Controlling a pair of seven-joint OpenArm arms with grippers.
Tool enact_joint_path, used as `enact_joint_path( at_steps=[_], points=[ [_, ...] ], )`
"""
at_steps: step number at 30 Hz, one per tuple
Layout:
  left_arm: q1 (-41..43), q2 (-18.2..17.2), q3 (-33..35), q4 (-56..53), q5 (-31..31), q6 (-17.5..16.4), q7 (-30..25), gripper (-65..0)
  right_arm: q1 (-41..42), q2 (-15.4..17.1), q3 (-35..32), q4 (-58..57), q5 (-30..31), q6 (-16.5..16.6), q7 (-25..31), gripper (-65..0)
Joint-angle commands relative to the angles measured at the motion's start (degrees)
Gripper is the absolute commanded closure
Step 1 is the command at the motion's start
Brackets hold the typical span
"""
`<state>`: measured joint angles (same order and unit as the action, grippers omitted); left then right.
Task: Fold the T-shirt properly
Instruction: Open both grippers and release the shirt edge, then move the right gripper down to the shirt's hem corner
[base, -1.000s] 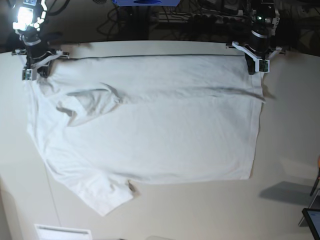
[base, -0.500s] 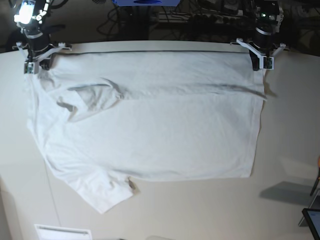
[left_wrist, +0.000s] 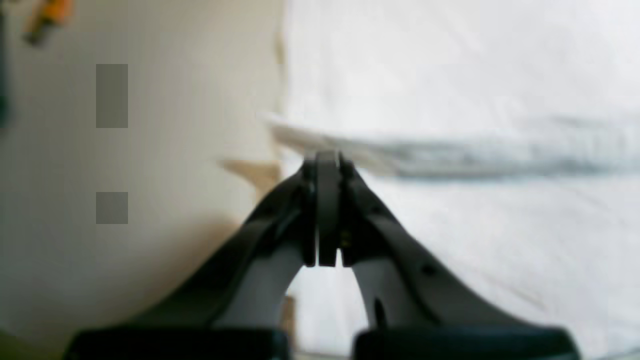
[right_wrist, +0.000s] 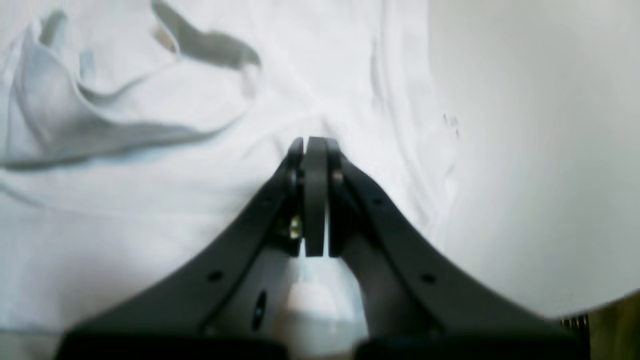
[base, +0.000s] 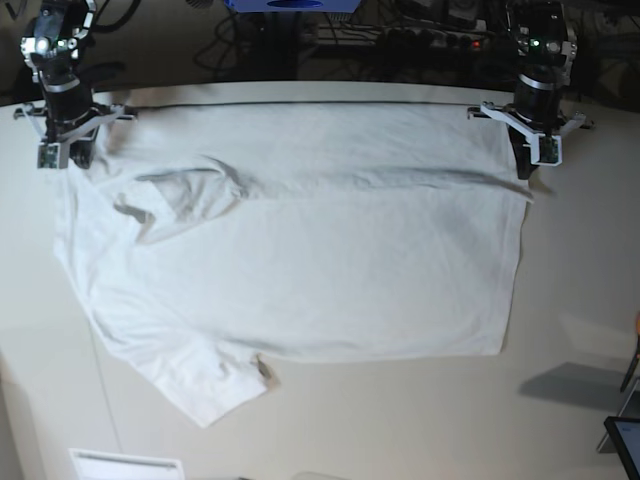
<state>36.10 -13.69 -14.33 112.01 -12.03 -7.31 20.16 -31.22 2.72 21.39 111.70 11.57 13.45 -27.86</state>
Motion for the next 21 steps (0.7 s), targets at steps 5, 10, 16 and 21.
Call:
enact_joint_path(
  at_steps=[5, 10, 16, 21],
  points=[
    [-6.9, -0.4, -1.3, 2.3, -0.2, 0.2, 5.2, 0.0, 8.8, 1.8, 0.3, 0.6, 0.3, 0.4, 0.9, -4.1],
    [-16.5, 0.7, -6.0, 1.9, -0.2, 0.1, 15.4, -1.3, 22.4, 4.4, 0.1, -2.6, 0.6, 0.5, -7.4, -13.6],
    [-28.1, 0.1, -8.1, -3.9, 0.2, 0.1, 20.0, -3.5, 37.9, 6.1, 0.0, -14.0, 0.6, 5.0, -13.5, -19.6],
    [-32.5, -1.2, -8.0, -8.8, -0.1, 0.1, 20.8, -3.5, 47.7, 7.4, 0.3, -28.8, 0.5, 11.6, -14.3, -21.2]
  ],
)
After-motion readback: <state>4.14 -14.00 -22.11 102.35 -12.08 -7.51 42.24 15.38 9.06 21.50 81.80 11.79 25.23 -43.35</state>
